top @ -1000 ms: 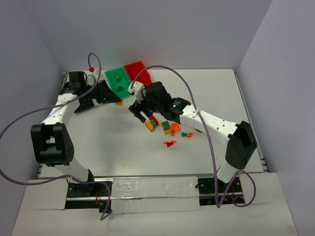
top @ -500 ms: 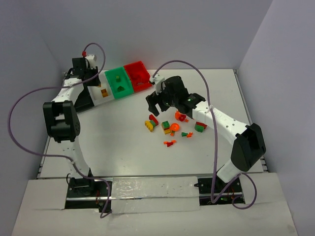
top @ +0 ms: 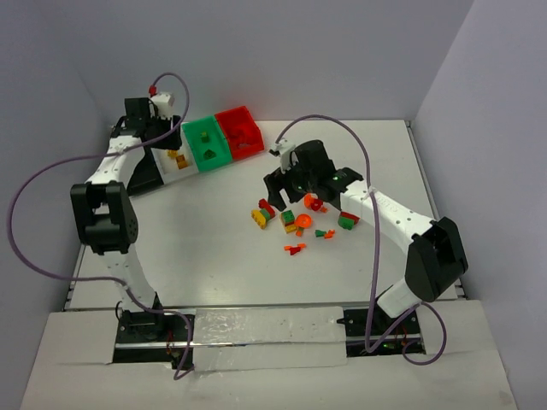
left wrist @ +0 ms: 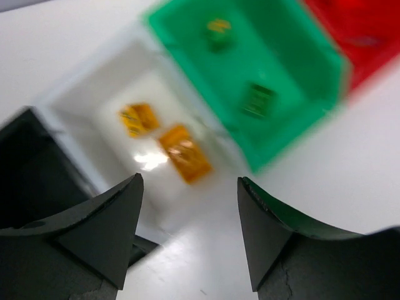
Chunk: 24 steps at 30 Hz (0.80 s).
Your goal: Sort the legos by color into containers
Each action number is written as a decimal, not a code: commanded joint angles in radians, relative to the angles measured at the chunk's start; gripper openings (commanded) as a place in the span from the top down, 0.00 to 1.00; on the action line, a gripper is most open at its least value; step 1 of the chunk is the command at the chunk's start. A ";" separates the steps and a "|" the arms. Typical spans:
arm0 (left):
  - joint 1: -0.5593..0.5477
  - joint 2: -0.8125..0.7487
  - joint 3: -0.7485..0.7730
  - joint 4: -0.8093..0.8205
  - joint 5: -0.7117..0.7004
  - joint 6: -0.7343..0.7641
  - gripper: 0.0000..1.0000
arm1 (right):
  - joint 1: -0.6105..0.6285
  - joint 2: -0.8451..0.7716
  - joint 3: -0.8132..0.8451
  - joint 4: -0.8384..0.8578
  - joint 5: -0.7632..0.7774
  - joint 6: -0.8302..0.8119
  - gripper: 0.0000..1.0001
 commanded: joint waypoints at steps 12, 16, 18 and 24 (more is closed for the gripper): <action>-0.485 -0.410 -0.536 0.085 0.253 -0.003 0.25 | -0.112 -0.016 -0.037 -0.011 -0.113 0.069 0.14; -0.545 -0.354 -0.512 0.089 0.220 -0.013 0.21 | -0.143 -0.029 -0.049 -0.012 -0.126 0.070 0.14; -0.575 -0.317 -0.497 0.077 0.191 0.010 0.12 | -0.148 -0.035 -0.055 -0.014 -0.129 0.072 0.14; -0.595 -0.216 -0.428 0.056 0.135 0.029 0.01 | -0.158 -0.034 -0.051 -0.017 -0.135 0.070 0.14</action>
